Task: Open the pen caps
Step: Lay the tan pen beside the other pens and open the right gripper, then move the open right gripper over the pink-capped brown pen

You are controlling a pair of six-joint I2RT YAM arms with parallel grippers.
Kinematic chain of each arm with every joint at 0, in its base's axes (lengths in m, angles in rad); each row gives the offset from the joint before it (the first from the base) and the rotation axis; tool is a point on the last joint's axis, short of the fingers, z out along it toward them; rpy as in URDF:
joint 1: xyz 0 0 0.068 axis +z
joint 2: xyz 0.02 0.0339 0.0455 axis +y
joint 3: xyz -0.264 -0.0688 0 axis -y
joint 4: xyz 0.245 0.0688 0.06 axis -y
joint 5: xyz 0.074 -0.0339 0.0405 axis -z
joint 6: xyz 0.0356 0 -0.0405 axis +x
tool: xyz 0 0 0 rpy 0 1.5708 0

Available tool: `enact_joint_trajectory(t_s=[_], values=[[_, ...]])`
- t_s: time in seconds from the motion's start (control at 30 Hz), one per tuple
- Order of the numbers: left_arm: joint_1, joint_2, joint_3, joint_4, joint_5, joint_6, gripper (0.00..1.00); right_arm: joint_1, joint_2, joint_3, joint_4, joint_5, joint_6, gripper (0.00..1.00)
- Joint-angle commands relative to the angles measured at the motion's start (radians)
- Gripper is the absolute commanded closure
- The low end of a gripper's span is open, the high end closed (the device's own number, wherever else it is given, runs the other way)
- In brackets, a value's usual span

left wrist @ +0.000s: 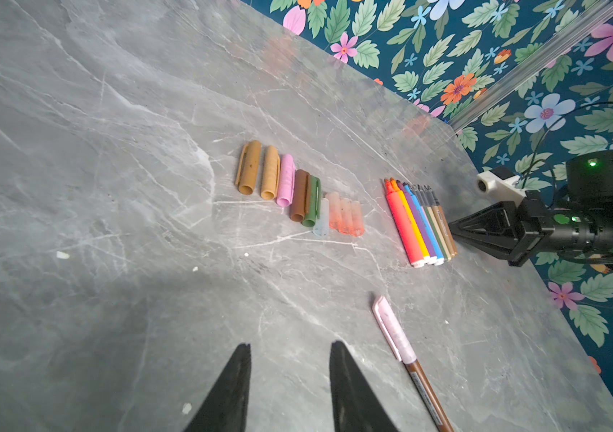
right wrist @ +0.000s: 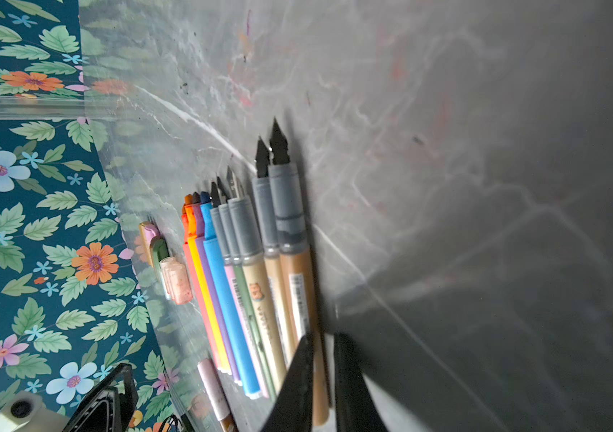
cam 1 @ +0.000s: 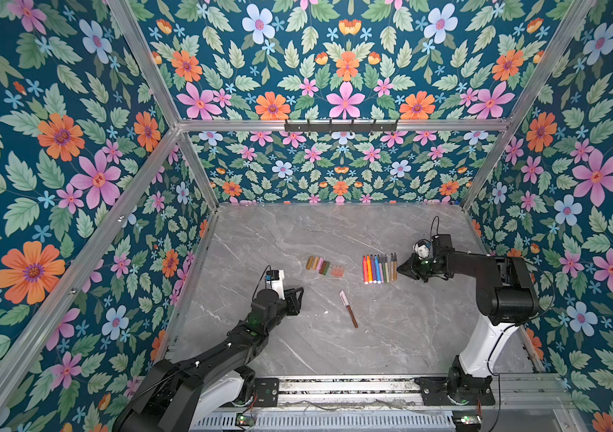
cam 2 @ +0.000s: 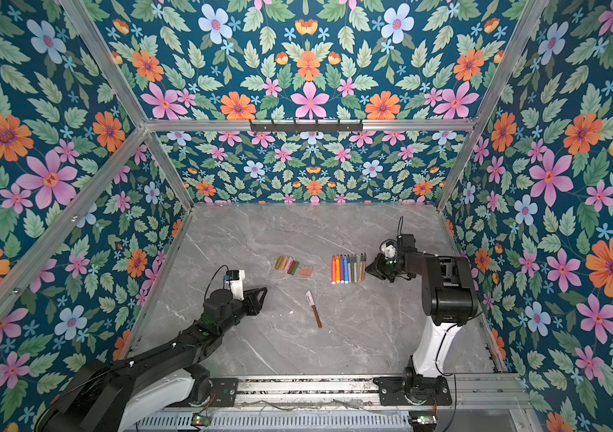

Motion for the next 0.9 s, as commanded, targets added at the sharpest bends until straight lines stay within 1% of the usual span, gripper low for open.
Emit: enact_joint_trajectory(t_s=[0.0,0.43,0.6,0.77,0.87], values=[[0.000,-0.003,0.002,0.022,0.002,-0.001,0.62,0.003,0.023,0.015,-0.086,0.033,-0.024,0.86],[0.000,-0.001,0.003,0.022,0.002,-0.002,0.62,0.005,0.018,0.011,-0.082,0.036,-0.024,0.88],[-0.001,0.000,0.004,0.022,0.001,-0.002,0.62,0.005,-0.029,-0.035,-0.038,0.075,-0.008,0.92],[-0.001,0.006,0.005,0.022,0.004,-0.002,0.62,0.005,-0.034,-0.041,-0.031,0.076,-0.007,0.94],[-0.001,0.006,0.003,0.022,0.004,-0.002,0.62,0.004,-0.067,-0.076,0.007,0.090,0.000,0.94]])
